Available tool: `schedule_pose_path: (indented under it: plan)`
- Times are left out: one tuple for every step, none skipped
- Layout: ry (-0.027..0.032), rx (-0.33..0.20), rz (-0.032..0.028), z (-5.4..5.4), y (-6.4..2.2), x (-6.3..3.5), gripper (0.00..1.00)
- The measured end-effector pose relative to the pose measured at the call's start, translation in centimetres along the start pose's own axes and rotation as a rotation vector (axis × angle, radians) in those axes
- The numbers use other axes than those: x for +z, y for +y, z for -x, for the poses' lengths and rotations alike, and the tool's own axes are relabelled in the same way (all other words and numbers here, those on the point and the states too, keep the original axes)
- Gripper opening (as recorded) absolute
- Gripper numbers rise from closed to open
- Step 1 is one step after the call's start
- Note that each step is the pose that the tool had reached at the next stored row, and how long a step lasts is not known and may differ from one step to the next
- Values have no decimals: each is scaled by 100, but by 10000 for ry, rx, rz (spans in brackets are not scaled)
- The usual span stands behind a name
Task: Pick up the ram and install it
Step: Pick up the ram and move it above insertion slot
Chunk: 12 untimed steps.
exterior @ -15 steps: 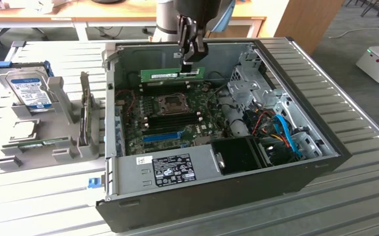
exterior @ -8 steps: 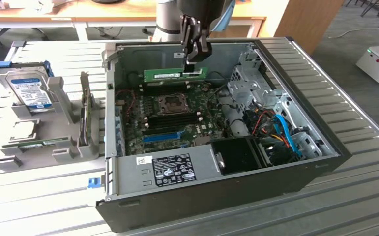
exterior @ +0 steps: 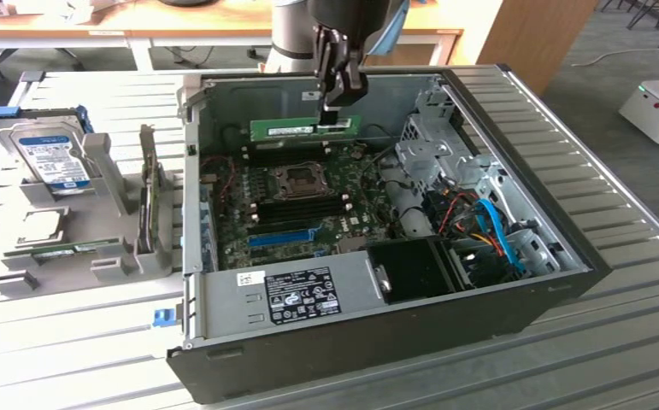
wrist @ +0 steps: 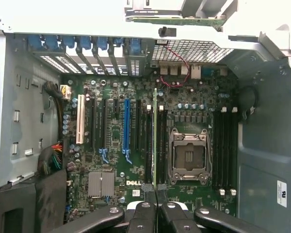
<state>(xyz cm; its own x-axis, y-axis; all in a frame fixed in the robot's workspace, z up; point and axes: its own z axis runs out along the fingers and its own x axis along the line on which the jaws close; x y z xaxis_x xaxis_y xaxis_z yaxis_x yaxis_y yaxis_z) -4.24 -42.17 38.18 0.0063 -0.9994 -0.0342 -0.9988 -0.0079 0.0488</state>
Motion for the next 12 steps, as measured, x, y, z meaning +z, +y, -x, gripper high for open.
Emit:
schedule_pose_path:
  plan:
    - [0,0,0,8,0,0,12]
    - [-1,1,-1,15,-1,1,12]
    - [-1,1,0,21,-1,1,12]
    - [0,0,-1,21,-1,1,12]
    - [-1,0,-1,21,-1,1,12]
    - [-1,0,-1,21,-1,1,12]
    - [-1,0,-1,21,-1,1,12]
    - [-1,1,-1,21,-1,1,12]
    - [-2,2,-2,21,-1,2,12]
    - [-11,1,-6,21,-1,6,12]
    - [-22,0,-15,21,-2,13,12]
    - [-30,-1,-23,21,-2,21,12]
